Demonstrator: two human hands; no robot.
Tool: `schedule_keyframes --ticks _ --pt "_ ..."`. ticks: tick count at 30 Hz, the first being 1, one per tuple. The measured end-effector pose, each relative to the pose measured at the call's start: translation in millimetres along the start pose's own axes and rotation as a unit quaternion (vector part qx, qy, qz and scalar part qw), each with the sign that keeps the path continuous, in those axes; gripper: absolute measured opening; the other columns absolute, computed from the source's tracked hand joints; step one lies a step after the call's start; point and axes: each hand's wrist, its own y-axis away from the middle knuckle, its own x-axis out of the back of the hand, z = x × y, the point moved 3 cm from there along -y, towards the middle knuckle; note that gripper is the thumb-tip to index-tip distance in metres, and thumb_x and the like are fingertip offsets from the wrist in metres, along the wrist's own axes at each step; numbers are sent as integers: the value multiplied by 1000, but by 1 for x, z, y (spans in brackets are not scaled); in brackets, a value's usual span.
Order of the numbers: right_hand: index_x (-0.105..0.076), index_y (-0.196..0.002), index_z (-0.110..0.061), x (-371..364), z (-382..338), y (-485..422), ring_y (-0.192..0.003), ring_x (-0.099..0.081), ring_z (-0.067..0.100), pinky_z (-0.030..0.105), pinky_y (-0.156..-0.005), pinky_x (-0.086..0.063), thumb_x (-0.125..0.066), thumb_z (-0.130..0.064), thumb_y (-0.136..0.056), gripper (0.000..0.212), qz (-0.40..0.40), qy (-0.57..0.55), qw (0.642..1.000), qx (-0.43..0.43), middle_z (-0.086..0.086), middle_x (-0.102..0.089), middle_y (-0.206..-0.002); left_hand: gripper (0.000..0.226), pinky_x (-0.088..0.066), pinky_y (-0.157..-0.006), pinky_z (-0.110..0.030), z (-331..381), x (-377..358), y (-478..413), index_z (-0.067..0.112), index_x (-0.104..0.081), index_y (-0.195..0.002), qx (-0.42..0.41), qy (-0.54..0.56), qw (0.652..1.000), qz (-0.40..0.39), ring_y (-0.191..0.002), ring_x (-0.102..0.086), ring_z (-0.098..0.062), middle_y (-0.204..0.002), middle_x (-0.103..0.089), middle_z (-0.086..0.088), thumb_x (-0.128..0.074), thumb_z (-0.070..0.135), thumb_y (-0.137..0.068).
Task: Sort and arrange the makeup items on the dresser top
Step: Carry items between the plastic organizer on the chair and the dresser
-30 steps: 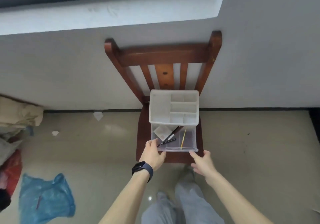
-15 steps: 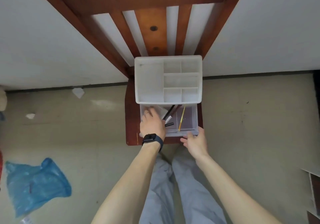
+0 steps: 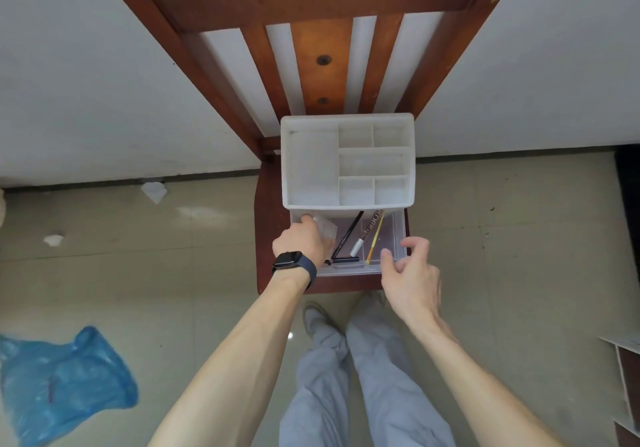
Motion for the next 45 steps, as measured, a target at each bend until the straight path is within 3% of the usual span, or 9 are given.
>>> schedule_keyframes --ticks 3,10,15,20,30,33,39,43,45 --pt "-57 -118 -16 -14 -20 -6 -103 -65 29 39 -84 -47 -56 -36 -99 27 -70 72 994 43 -6 -71 -98 49 -46 -65 -33 -15 6 4 16 -55 -115 13 57 998 -21 -86 -63 -31 -107 -66 -9 -58 57 -88" --pt "-33 -138 6 -59 -43 -40 -120 -56 44 43 -86 -49 -51 -34 -102 57 -111 160 978 -77 26 -50 -136 35 -54 -82 -35 -59 -2 23 23 -57 -110 32 343 939 -6 -95 -65 -25 -102 -68 1 -64 49 -87" --pt "-37 -137 6 -74 -48 -55 -121 -57 43 43 -90 -51 -55 -26 -99 53 -116 178 974 -73 26 -56 -132 13 -47 -73 -20 -85 -15 36 38 -60 -95 76 496 864 33 -90 -64 -8 -91 -66 22 -71 40 -87" --pt "-46 -128 2 -77 -53 -58 -113 -62 39 39 -80 -49 -52 -25 -99 40 -115 288 951 15 22 -61 -123 21 -59 -85 -46 -92 -27 36 30 -64 -105 111 578 808 -6 -95 -68 -21 -105 -72 4 -74 36 -87" --pt "-43 -128 -6 -71 -40 -54 -110 -60 29 36 -76 -50 -47 -10 -96 33 -115 540 800 236 15 -61 -123 20 -56 -92 -47 -87 -26 30 31 -62 -103 107 575 811 -17 -99 -68 -20 -105 -71 6 -74 35 -87" --pt "-44 -126 -9 -62 -38 -53 -110 -59 30 37 -84 -48 -53 -12 -94 33 -123 502 814 265 12 -60 -122 20 -55 -94 -47 -85 -25 30 30 -62 -103 106 578 809 -20 -101 -67 -21 -107 -71 3 -73 35 -88" --pt "-44 -115 -11 -35 -42 -25 -91 -58 31 36 -68 -35 -48 -10 -92 23 -177 413 855 260 11 -55 -111 20 -53 -94 -47 -83 -10 40 26 -59 -111 96 570 816 -15 -104 -65 -23 -115 -69 -1 -67 30 -93" --pt "-35 -100 -19 -4 -44 5 -69 -50 19 34 -52 -31 -44 -13 -97 12 -260 294 899 196 1 -54 -90 13 -54 -93 -44 -90 13 60 26 -61 -100 96 563 821 4 -100 -65 -23 -108 -70 0 -70 26 -91" --pt "-39 -104 -20 14 -44 22 -76 -56 23 36 -60 -40 -44 -15 -100 8 -293 204 920 162 2 -60 -93 13 -55 -91 -45 -94 26 76 26 -62 -97 98 569 816 5 -99 -66 -24 -103 -70 0 -72 25 -90"
